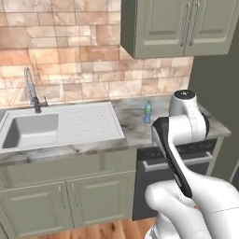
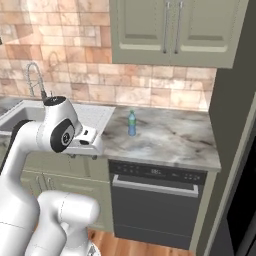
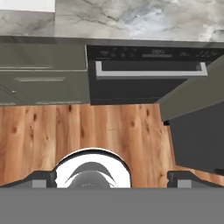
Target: Take the bottled waters from the counter and place them in the freezer to freeze. Close the freezer door after placing the bottles.
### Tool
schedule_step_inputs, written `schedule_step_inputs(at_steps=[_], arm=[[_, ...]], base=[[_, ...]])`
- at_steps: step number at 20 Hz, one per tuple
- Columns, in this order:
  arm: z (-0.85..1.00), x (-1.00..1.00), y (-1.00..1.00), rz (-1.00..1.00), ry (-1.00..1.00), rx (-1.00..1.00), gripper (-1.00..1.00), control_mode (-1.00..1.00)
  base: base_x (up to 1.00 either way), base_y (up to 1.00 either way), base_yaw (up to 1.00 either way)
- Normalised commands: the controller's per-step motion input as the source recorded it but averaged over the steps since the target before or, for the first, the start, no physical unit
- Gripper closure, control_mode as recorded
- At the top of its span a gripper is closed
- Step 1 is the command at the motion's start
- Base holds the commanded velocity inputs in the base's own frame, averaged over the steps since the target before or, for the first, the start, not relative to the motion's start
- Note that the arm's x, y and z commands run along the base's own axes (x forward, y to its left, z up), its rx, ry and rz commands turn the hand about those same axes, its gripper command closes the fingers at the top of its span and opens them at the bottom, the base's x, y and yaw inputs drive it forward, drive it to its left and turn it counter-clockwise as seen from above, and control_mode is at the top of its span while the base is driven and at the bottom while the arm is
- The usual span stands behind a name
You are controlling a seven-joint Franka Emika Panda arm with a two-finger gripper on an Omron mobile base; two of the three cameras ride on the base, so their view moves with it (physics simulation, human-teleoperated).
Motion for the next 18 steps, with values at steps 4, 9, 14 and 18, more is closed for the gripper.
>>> schedule_step_inputs(at_steps=[4,9,14,18], arm=[[0.00,0.00,0.00,0.00,0.00,0.00,-1.00,1.00],[0.00,0.00,0.00,0.00,0.00,0.00,-1.00,1.00],[0.00,0.00,0.00,0.00,0.00,0.00,-1.00,1.00],[0.00,0.00,0.00,0.00,0.00,0.00,-1.00,1.00]], base=[[0.36,0.42,-0.08],[0.27,0.43,-0.06],[0.22,0.46,-0.01],[0.30,0.42,0.00]])
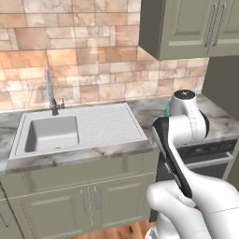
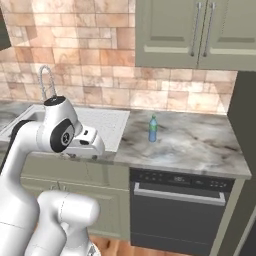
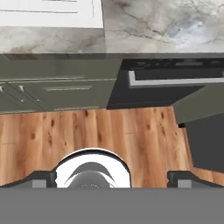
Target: Take the bottled waters from the counter and place them in the freezer to freeze. Close the freezer door after placing the bottles.
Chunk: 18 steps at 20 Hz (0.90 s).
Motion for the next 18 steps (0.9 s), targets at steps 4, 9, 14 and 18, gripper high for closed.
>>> schedule_step_inputs(at_steps=[4,9,14,18], arm=[[0.00,0.00,0.00,0.00,0.00,0.00,-1.00,1.00],[0.00,0.00,0.00,0.00,0.00,0.00,-1.00,1.00],[0.00,0.00,0.00,0.00,0.00,0.00,-1.00,1.00],[0.00,0.00,0.00,0.00,0.00,0.00,-1.00,1.00]], base=[[0.44,0.28,0.00],[0.46,0.14,0.00],[0.40,0.00,0.00],[0.25,0.00,0.00]])
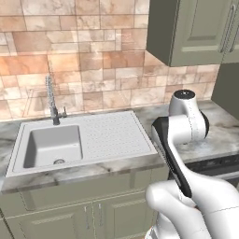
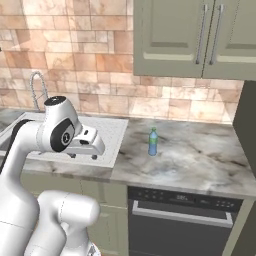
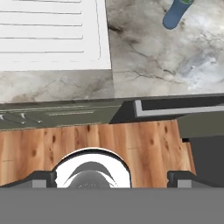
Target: Take the bottled waters from the counter and place them in the freezer to freeze. Close the freezer door after placing the bottles.
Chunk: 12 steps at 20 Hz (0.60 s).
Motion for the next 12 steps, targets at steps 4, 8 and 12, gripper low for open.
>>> schedule_step_inputs(at_steps=[4,8,12], arm=[[0.00,0.00,0.00,0.00,0.00,0.00,-1.00,1.00],[0.00,0.00,0.00,0.00,0.00,0.00,-1.00,1.00],[0.00,0.00,0.00,0.00,0.00,0.00,-1.00,1.00]], base=[[0.24,0.00,0.00],[0.29,0.00,0.00],[0.36,0.00,0.00]])
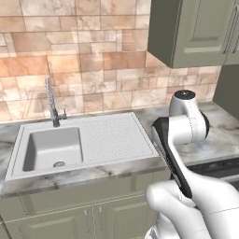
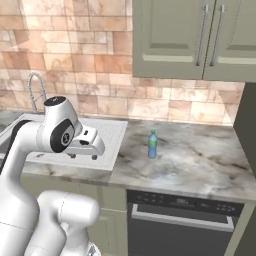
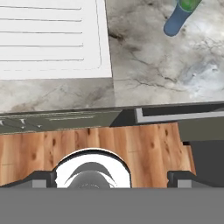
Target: Take the bottled waters from the counter and place them in the freezer to freeze. Close the freezer door after placing the bottles.
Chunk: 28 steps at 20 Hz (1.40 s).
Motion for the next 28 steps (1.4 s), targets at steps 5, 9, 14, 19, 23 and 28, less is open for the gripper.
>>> schedule_step_inputs(at_steps=[5,9,14,19,23,28], arm=[[0.00,0.00,0.00,0.00,0.00,0.00,-1.00,1.00],[0.00,0.00,0.00,0.00,0.00,0.00,-1.00,1.00],[0.00,0.00,0.00,0.00,0.00,0.00,-1.00,1.00],[0.00,0.00,0.00,0.00,0.00,0.00,-1.00,1.00],[0.00,0.00,0.00,0.00,0.00,0.00,-1.00,1.00],[0.00,0.00,0.00,0.00,0.00,0.00,-1.00,1.00]], base=[[0.21,-0.09,0.02],[0.00,-0.15,0.00],[0.00,-0.16,0.00],[0.00,-0.18,0.00],[0.00,-0.15,0.00],[0.00,-0.20,0.00]])
